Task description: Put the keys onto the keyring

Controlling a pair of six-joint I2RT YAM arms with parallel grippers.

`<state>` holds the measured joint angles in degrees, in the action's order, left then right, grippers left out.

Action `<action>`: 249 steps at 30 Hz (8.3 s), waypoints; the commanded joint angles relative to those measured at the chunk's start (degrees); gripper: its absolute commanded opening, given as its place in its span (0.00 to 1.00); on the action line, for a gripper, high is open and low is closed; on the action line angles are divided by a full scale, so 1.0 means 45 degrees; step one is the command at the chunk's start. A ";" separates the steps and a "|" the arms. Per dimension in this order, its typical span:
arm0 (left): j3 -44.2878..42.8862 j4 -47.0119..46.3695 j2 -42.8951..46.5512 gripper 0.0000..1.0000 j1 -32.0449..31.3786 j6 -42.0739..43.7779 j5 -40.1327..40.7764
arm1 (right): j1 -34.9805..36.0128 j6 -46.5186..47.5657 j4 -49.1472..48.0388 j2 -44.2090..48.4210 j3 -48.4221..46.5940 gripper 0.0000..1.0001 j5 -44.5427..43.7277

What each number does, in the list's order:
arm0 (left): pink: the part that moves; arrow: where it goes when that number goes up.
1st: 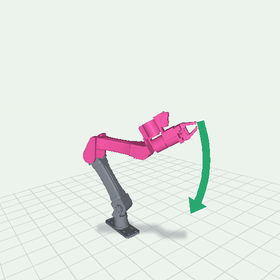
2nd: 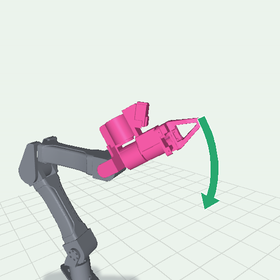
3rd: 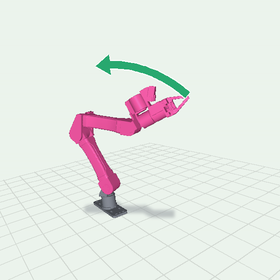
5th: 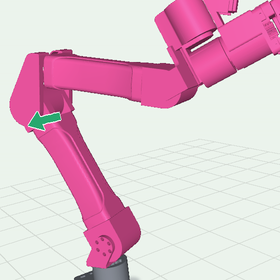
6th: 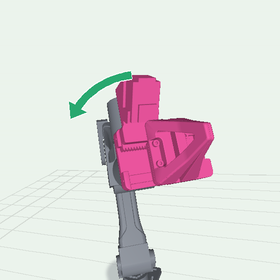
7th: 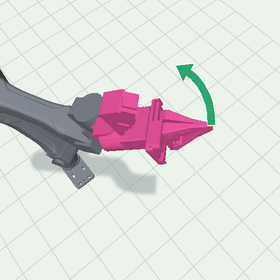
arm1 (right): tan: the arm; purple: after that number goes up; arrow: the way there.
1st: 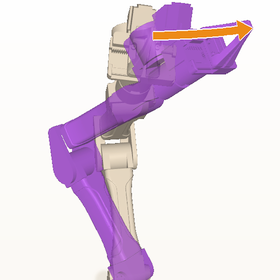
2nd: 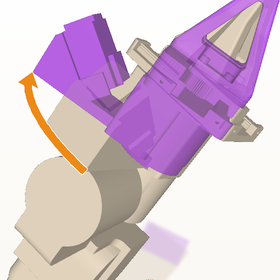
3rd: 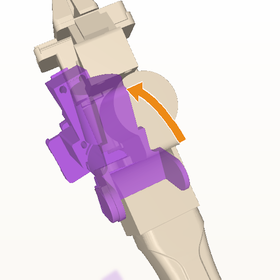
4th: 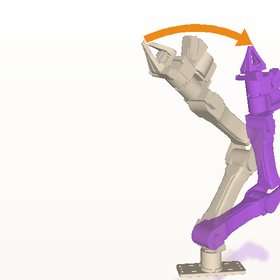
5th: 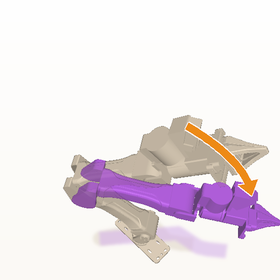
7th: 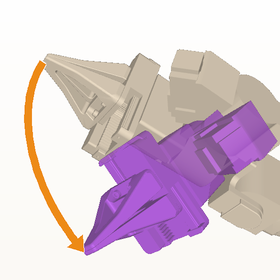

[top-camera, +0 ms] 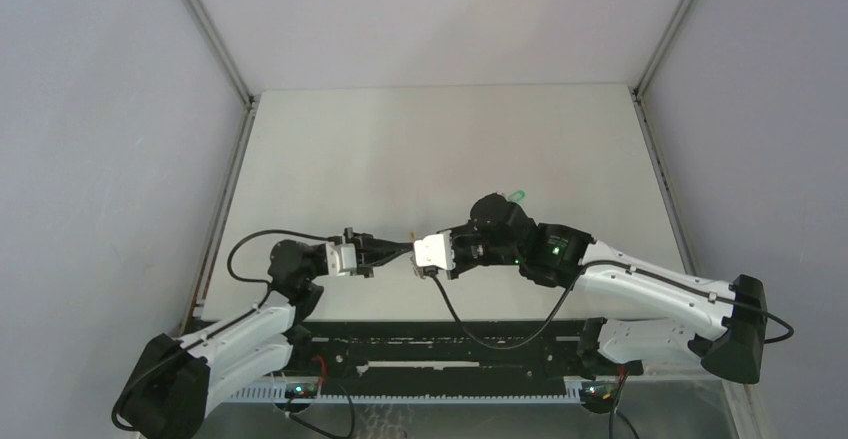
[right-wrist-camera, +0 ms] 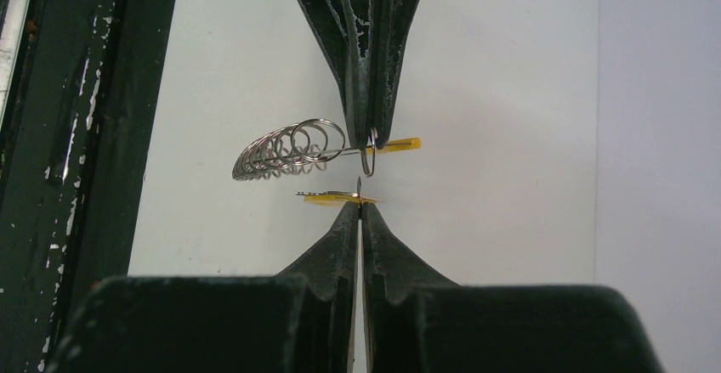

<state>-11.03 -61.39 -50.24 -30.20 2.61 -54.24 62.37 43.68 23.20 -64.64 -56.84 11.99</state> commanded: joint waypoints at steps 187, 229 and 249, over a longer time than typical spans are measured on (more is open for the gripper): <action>-0.1102 -0.4032 -0.0430 0.00 -0.0112 -0.2175 0.0130 | -0.3325 -0.1879 -0.5444 0.2360 0.1958 0.00 0.7082; -0.1978 -0.4191 0.0074 0.00 -0.0857 -0.2026 0.0492 | -0.4135 -0.4418 -0.8599 0.1257 0.1656 0.00 1.0133; -0.1924 -0.4191 0.0000 0.00 -0.0849 -0.1940 0.0450 | -0.3919 -0.4669 -0.8728 0.1663 0.1649 0.00 1.0178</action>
<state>-16.62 -74.35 -50.26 -33.76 -6.42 -52.77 44.21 23.88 -13.96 -58.50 -47.62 56.75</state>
